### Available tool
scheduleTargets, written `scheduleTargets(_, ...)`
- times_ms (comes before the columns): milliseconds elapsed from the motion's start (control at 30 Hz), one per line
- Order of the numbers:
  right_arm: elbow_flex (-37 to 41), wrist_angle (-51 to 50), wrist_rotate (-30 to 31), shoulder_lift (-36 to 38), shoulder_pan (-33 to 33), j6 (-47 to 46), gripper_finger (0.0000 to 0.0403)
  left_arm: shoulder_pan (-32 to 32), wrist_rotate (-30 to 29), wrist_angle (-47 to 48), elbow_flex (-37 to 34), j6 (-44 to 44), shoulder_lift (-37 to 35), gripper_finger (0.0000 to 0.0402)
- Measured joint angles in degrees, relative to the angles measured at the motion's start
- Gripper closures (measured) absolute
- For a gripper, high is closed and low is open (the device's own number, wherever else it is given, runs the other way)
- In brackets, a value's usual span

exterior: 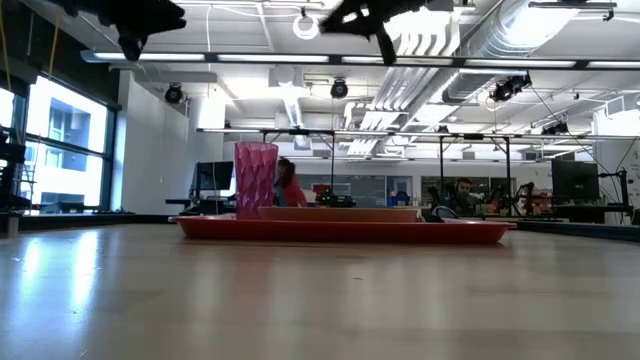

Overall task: Pick and place plate/cup/fork/spoon on tray
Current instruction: Return to Home Position

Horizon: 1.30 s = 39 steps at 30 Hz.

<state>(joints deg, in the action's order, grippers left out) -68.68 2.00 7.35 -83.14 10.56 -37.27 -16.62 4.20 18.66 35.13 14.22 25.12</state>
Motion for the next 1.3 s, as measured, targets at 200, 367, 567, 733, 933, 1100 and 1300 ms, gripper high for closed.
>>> scheduleTargets(200, 0.0, 7.7, 0.2, 0.0, -6.0, 8.1, 0.0375, 2.5, 0.1, -5.1, -9.8, -0.8, -8.9, 0.0332)
scheduleTargets(367, 0.0, 10.0, 0.5, 0.0, -8.2, 6.4, 0.0375, 3.5, 0.1, -5.2, -16.9, -0.9, -16.5, 0.0332)
scheduleTargets(567, 0.0, 9.4, -2.8, 1.0, -8.3, 6.5, 0.0375, 3.7, 0.1, -5.1, -24.6, -0.3, -25.0, 0.0332)
scheduleTargets(733, 0.0, 7.2, -9.6, 5.7, -7.2, 9.2, 0.0375, 3.7, 0.1, -5.7, -28.1, 2.1, -24.4, 0.0332)
scheduleTargets(933, 0.0, -6.1, -5.5, 18.4, -7.0, 18.8, 0.0375, 3.7, -0.4, -5.1, -29.2, 2.2, -24.9, 0.0332)
scheduleTargets(1100, 0.0, -19.1, 0.3, 30.7, -7.8, 25.4, 0.0375, 3.7, -3.1, -4.9, -29.2, 2.6, -24.9, 0.0332)
scheduleTargets(1300, 3.7, -28.4, 3.6, 43.9, -10.3, 28.3, 0.0375, 3.7, -3.3, -3.8, -29.2, 1.2, -24.9, 0.0332)
